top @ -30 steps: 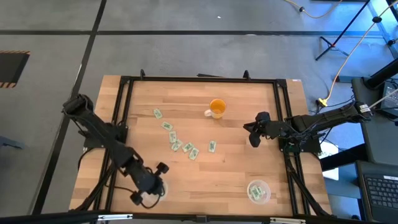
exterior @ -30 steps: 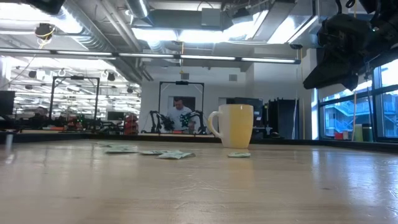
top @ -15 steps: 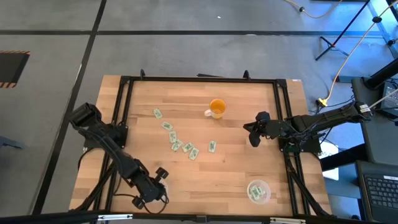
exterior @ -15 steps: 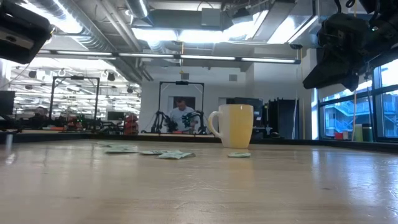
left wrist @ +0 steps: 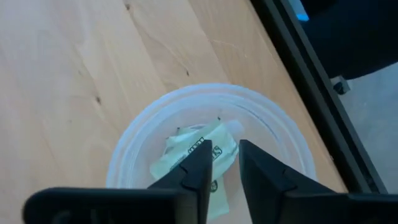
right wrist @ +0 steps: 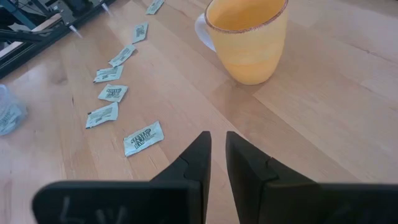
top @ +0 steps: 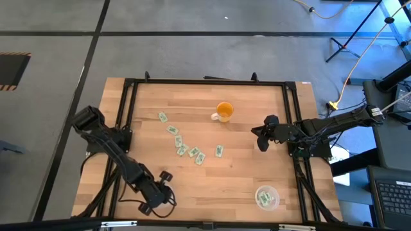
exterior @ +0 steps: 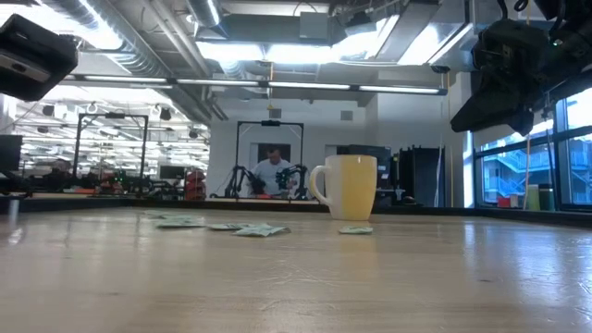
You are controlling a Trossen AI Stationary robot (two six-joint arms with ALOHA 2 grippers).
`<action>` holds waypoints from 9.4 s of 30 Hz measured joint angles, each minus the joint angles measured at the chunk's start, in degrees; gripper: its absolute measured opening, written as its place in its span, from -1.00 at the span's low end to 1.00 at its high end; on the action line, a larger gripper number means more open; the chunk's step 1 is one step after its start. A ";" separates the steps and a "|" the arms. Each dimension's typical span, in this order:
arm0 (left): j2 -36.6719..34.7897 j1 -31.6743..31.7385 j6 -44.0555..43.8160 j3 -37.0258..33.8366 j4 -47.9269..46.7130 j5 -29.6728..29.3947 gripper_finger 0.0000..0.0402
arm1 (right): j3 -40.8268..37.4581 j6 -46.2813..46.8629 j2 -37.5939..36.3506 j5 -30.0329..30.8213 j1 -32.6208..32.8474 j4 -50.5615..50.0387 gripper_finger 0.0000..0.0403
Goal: Pick and place items into bin
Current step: Put the stevia packet into the left transparent bin, then put the stevia packet into the right transparent bin
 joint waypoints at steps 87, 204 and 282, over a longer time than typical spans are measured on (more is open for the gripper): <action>12.05 33.62 25.57 0.20 12.51 4.28 -0.86 | 0.00 -3.26 0.00 0.00 0.01 -0.07 -0.74; -44.43 16.93 -0.15 -31.02 14.11 -24.01 -0.42 | 12.61 -19.26 51.31 -8.70 -0.15 35.87 -0.03; -44.96 22.51 16.96 -33.97 25.45 -19.21 -0.42 | 16.94 60.28 27.96 -18.97 38.71 -2.01 -0.95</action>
